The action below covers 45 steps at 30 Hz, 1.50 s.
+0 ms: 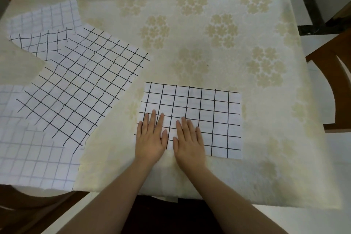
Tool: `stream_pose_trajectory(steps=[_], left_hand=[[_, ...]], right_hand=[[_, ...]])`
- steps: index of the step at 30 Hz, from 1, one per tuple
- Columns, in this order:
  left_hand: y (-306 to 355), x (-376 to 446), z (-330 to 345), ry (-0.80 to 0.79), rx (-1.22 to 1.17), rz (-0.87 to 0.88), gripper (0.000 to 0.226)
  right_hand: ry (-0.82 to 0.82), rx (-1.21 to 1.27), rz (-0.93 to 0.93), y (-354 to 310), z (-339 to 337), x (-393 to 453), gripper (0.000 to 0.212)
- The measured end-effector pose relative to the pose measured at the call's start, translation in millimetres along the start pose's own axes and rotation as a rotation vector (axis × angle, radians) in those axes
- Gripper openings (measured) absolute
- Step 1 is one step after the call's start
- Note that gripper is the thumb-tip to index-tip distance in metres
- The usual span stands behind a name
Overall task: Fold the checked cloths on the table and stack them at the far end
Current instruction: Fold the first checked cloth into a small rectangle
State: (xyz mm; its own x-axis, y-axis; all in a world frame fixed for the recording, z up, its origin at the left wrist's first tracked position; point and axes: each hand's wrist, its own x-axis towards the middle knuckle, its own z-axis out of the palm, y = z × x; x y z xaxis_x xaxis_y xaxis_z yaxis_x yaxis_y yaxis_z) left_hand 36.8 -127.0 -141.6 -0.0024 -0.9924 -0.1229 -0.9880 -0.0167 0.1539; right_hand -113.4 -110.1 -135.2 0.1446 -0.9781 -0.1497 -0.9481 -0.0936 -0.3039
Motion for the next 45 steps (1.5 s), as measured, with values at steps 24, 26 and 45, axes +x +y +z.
stream_pose_trajectory(steps=[24, 26, 45], left_hand=[[-35.4, -1.1, -49.1, 0.137, -0.274, -0.221, 0.057], [-42.3, -8.3, -54.6, 0.083, -0.299, -0.393, 0.044], [-32.1, -30.3, -80.2, -0.065, -0.892, -0.732, 0.013]], right_hand=[[0.018, 0.017, 0.225, 123.0, -47.8, -29.4, 0.066], [0.074, 0.025, 0.201, 117.6, -50.7, -36.4, 0.063], [-0.154, -0.021, 0.002, 42.2, -34.3, -40.8, 0.075]])
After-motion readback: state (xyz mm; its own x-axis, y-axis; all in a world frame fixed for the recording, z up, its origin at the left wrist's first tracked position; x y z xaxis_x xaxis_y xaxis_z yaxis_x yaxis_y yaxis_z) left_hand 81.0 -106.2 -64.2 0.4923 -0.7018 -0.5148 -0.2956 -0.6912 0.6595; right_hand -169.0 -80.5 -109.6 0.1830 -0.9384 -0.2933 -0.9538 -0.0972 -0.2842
